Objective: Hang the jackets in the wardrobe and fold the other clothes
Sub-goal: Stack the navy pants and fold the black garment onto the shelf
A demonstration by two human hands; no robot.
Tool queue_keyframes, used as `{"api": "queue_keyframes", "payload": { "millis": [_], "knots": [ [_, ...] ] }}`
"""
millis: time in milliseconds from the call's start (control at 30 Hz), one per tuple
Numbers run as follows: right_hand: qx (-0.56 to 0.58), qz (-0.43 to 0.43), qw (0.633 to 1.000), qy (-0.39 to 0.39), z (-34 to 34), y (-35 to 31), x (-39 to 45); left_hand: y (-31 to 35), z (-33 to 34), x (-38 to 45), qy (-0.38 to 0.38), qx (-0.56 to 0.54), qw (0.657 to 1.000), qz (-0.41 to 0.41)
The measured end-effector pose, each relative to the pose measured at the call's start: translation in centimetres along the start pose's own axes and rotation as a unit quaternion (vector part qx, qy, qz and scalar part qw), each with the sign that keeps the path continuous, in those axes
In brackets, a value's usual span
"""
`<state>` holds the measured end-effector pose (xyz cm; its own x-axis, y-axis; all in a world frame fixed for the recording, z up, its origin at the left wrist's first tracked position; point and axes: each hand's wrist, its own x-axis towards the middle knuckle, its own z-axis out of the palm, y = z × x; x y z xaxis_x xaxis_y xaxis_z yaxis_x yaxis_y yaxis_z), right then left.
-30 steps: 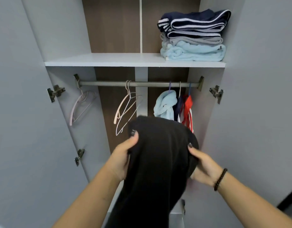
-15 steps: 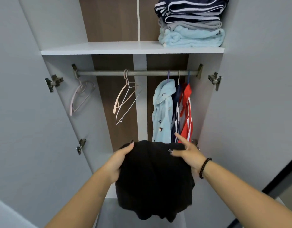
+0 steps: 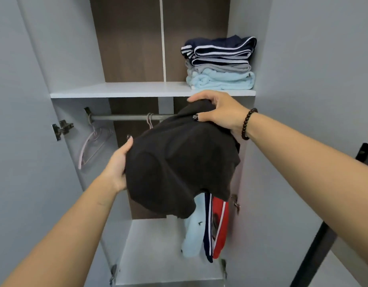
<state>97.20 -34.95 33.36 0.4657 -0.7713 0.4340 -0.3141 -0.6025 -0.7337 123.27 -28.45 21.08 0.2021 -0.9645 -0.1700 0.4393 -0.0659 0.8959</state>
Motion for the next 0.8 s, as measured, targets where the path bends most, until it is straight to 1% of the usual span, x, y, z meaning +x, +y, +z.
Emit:
{"api": "queue_keyframes", "payload": {
  "millis": [67,133,200,300,333,400,433,467,500,533,600,633,700,767,800],
  "knots": [
    [-0.104,0.008,0.994,-0.029,-0.7,-0.2,0.7,1.2,0.5,0.2,0.017,0.110,0.992,-0.052],
    [-0.150,0.030,0.988,-0.012,-1.2,0.5,1.0,2.2,1.1,0.4,0.028,0.199,0.978,-0.052],
    [-0.130,0.048,0.990,0.035,-1.6,1.1,1.2,3.4,1.7,0.5,0.051,0.242,0.969,-0.015],
    [-0.055,0.091,0.992,0.067,-1.9,0.9,1.8,5.0,2.3,0.8,0.095,0.223,0.969,0.044],
    [-0.035,0.100,0.992,0.070,-2.0,0.6,2.0,5.5,2.3,1.1,0.125,0.242,0.960,0.068],
    [-0.015,0.099,0.992,0.074,-2.2,-0.2,2.3,6.2,1.8,1.6,0.196,0.301,0.924,0.129],
    [-0.008,0.095,0.992,0.077,-2.4,-0.7,2.5,6.5,1.4,1.8,0.221,0.317,0.909,0.156],
    [-0.001,0.090,0.993,0.079,-2.5,-1.1,2.5,6.7,1.0,1.9,0.230,0.315,0.904,0.176],
    [0.002,0.086,0.993,0.080,-2.6,-1.4,2.6,6.8,0.7,1.8,0.223,0.292,0.911,0.185],
    [0.002,0.080,0.994,0.080,-2.5,-1.8,2.6,6.9,0.4,1.6,0.205,0.247,0.929,0.184],
    [0.003,0.068,0.995,0.075,-2.2,-2.4,2.6,6.2,0.2,1.3,0.134,0.119,0.974,0.141],
    [0.007,0.062,0.996,0.070,-1.9,-2.8,2.6,5.4,0.1,1.0,0.088,0.060,0.989,0.107],
    [0.007,0.050,0.997,0.057,-1.4,-3.4,2.6,3.4,-0.1,0.5,-0.017,-0.012,0.999,0.042],
    [-0.009,0.039,0.998,0.051,-1.2,-3.7,2.7,1.4,-0.4,0.3,-0.117,-0.062,0.991,0.017],
    [-0.013,0.034,0.998,0.053,-1.3,-3.7,2.6,0.7,-0.4,0.2,-0.151,-0.083,0.985,0.013]
  ]
}}
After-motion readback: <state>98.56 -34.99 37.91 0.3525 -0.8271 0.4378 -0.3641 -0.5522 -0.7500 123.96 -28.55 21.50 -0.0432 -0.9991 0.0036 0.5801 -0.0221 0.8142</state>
